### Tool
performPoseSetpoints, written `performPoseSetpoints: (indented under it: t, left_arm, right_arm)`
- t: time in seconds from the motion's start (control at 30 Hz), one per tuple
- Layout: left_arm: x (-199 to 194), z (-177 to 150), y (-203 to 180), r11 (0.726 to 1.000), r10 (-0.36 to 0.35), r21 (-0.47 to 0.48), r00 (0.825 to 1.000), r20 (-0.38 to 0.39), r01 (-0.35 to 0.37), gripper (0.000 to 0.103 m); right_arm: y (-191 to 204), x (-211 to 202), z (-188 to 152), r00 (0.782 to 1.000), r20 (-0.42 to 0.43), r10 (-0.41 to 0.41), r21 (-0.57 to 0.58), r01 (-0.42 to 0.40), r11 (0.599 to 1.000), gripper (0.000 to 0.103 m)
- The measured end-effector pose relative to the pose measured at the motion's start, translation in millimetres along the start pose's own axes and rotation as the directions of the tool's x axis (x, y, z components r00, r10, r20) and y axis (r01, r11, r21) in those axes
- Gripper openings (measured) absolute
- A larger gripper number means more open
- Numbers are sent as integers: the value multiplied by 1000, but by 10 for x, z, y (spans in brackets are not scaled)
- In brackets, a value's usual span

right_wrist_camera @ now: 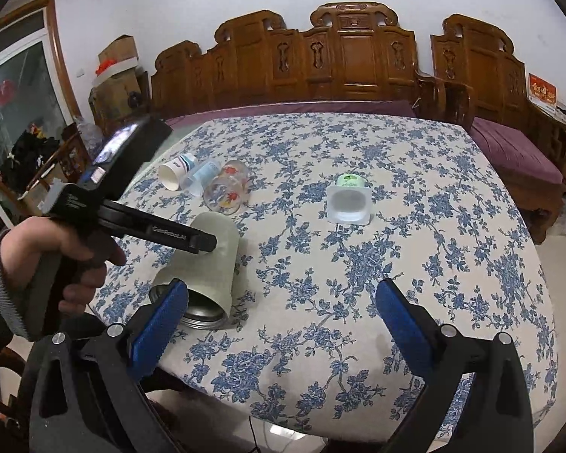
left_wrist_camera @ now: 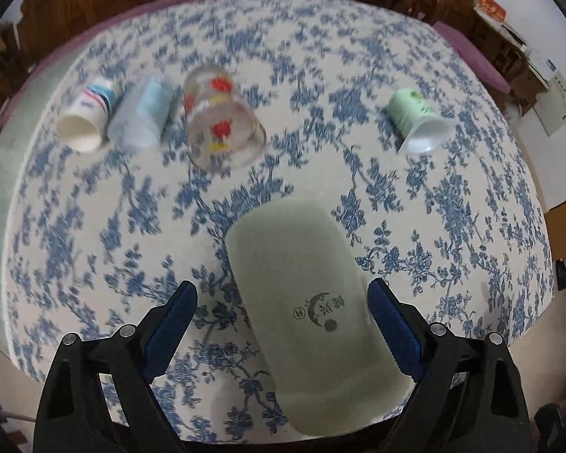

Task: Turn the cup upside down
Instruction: 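Rotate the left gripper to turn the cream cup rim-down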

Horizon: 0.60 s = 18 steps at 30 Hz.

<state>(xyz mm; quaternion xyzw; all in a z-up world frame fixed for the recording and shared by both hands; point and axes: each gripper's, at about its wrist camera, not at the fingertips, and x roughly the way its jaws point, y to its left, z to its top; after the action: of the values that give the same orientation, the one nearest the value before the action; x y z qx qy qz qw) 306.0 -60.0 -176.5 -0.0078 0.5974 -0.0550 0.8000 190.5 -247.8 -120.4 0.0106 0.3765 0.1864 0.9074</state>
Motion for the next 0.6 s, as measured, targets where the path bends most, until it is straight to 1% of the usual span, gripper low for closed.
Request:
performPoseSetpoints:
  t: [0.07, 0.33, 0.43, 0.6]
  left_arm:
    - [62, 18, 14, 999, -23, -23, 1000, -20, 23, 88]
    - [232, 87, -50, 997, -58, -49, 995, -83, 54, 88]
    - [314, 111, -70, 997, -62, -56, 990, -124, 56, 88]
    - [410, 107, -50, 997, -60, -63, 988, -144, 51, 88]
  right_arm:
    - [-9, 16, -5, 1000, -3, -6, -2, 6, 1000, 101]
    - [-21, 31, -12, 1000, -4, -8, 4, 8, 1000, 101]
    - [-25, 34, -14, 1000, -6, -7, 5, 7, 1000, 101]
    - [-31, 42, -12, 1000, -8, -6, 2, 6, 1000, 101]
